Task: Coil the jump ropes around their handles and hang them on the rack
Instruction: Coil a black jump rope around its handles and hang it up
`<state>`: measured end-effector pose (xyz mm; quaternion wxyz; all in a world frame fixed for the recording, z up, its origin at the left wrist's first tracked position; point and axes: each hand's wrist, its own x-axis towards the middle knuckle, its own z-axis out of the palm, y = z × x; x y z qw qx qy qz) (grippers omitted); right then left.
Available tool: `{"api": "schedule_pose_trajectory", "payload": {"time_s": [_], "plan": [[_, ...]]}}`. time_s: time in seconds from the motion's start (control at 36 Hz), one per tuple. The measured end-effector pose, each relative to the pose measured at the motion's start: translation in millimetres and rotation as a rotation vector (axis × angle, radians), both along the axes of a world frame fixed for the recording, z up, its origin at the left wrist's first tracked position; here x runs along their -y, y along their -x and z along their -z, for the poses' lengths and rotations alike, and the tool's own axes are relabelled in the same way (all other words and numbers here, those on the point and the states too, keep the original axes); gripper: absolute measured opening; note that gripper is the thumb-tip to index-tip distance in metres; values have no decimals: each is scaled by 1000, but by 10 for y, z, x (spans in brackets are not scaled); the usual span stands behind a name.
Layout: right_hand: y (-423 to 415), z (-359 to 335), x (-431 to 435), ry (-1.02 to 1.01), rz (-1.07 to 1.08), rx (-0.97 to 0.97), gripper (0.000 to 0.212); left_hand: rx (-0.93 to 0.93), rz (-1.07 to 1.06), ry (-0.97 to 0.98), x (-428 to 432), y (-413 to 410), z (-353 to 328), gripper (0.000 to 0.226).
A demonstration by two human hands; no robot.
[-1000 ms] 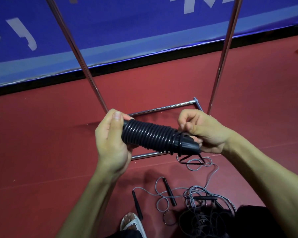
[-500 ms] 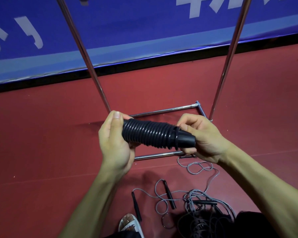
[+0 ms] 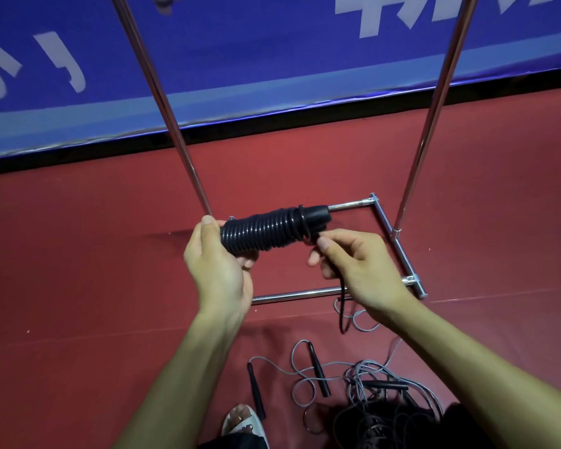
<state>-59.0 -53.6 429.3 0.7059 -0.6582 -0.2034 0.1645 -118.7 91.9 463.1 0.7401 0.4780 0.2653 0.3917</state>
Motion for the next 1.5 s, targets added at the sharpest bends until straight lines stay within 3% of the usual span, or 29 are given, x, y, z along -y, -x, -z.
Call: {"api": "schedule_pose_trajectory", "payload": {"time_s": [0.11, 0.19, 0.42, 0.53, 0.72, 0.89, 1.08, 1.33, 1.5], "plan": [[72, -15, -82, 49, 5, -185, 30, -24, -24, -17, -41, -64, 69, 37], [84, -78, -100, -34, 21, -345, 17, -42, -57, -18, -95, -123, 119, 36], [78, -79, -41, 4, 26, -342, 27, -117, -123, -153, -195, -163, 213, 37], [113, -62, -57, 33, 32, -454, 27, -190, -160, -322, -185, -157, 250, 35], [100, -196, -30, -137, 28, -721, 19, -262, -192, -699, -233, -83, 286, 31], [96, -243, 100, 87, -33, -497, 20, -244, -155, -932, -263, 0, 297, 32], [105, -183, 201, 355, -85, -378, 24, -222, -94, -1158, -234, 117, 306, 29], [61, -224, 253, 241, -148, -421, 15, -242, -67, -1258, -269, 135, 364, 32], [-86, -328, 375, 11, -156, -639, 19, -191, -29, -1226, -269, 175, 312, 30]]}}
